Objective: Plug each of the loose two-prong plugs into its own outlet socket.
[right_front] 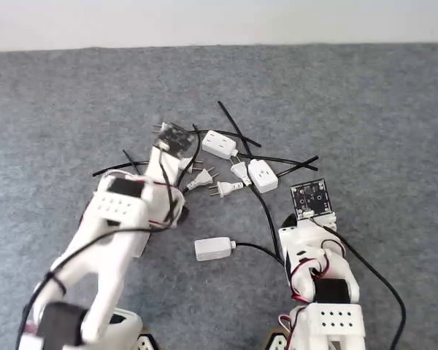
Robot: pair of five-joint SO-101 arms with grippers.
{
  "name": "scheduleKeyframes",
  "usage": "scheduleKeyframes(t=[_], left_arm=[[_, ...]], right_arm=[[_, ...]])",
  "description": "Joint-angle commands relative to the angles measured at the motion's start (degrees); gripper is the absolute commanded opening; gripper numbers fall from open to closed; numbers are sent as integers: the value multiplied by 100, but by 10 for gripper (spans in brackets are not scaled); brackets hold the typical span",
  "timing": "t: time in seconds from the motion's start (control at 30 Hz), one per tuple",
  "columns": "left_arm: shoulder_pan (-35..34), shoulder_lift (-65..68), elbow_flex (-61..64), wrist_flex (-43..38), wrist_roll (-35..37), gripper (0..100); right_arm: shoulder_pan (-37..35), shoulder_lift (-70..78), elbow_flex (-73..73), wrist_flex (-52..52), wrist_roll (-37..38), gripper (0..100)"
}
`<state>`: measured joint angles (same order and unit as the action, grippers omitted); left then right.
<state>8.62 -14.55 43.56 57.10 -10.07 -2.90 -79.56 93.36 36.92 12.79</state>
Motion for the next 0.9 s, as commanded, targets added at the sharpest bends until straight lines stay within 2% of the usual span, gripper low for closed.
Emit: scheduleKeyframes(t=[0.0, 0.2, 0.63, 0.7, 0.8, 0.87], left_arm=[[-308, 1064, -875, -114, 62, 224], [-202, 1943, -1367, 35, 26, 222], [26, 2022, -1218, 62, 79, 215], [167, 1978, -1147, 167, 299, 160], [484, 1960, -1174, 475, 853, 6], [668, 1960, -1174, 668, 1116, 21]], right_arm=[[-48, -75, -70, -163, 70, 37], [-57, -75, -70, -163, 70, 37], [-57, -75, -70, -163, 70, 37], [-48, -75, -79, -163, 88, 37], [-57, -75, -70, -163, 352, 34], [-57, -75, -70, -163, 387, 33]])
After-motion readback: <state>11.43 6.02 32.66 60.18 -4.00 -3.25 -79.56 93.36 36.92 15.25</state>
